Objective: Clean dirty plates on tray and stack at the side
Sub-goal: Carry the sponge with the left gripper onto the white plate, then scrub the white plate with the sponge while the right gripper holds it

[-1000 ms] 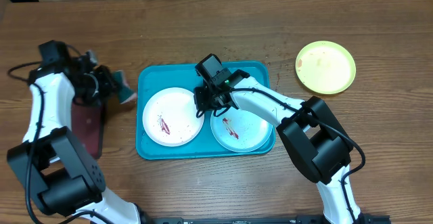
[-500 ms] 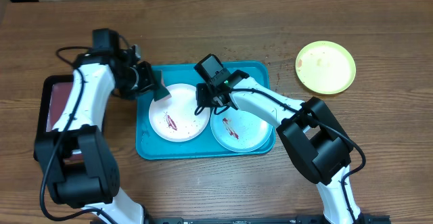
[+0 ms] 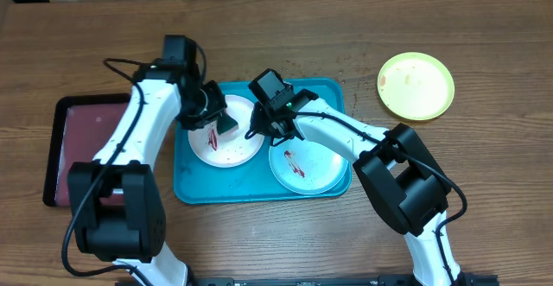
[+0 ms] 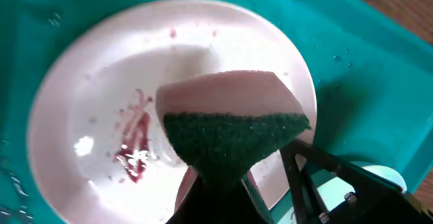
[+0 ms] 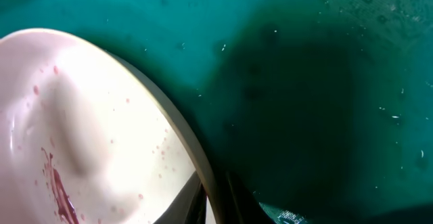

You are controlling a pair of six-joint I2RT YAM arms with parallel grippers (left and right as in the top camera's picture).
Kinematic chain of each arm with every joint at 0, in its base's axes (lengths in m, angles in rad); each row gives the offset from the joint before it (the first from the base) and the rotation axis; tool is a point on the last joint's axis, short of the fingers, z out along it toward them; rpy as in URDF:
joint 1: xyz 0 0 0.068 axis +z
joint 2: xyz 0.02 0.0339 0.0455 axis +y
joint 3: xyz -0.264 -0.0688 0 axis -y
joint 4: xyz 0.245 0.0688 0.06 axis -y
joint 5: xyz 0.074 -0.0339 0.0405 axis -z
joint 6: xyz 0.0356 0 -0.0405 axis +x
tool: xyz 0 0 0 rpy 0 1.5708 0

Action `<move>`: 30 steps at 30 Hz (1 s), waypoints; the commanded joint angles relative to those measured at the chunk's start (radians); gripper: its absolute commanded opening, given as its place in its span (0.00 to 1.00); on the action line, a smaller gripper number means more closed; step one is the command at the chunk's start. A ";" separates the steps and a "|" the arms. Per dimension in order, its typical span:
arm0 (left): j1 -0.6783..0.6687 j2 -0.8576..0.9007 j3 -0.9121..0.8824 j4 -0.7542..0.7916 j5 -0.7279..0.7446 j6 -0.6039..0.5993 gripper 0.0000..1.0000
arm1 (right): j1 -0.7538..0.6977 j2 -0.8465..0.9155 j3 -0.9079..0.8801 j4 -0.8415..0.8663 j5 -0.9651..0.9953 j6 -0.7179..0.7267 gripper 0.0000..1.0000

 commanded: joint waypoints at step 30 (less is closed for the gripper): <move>-0.028 0.275 0.000 -0.122 -0.472 0.107 0.04 | -0.001 0.002 0.001 -0.020 0.010 -0.046 0.12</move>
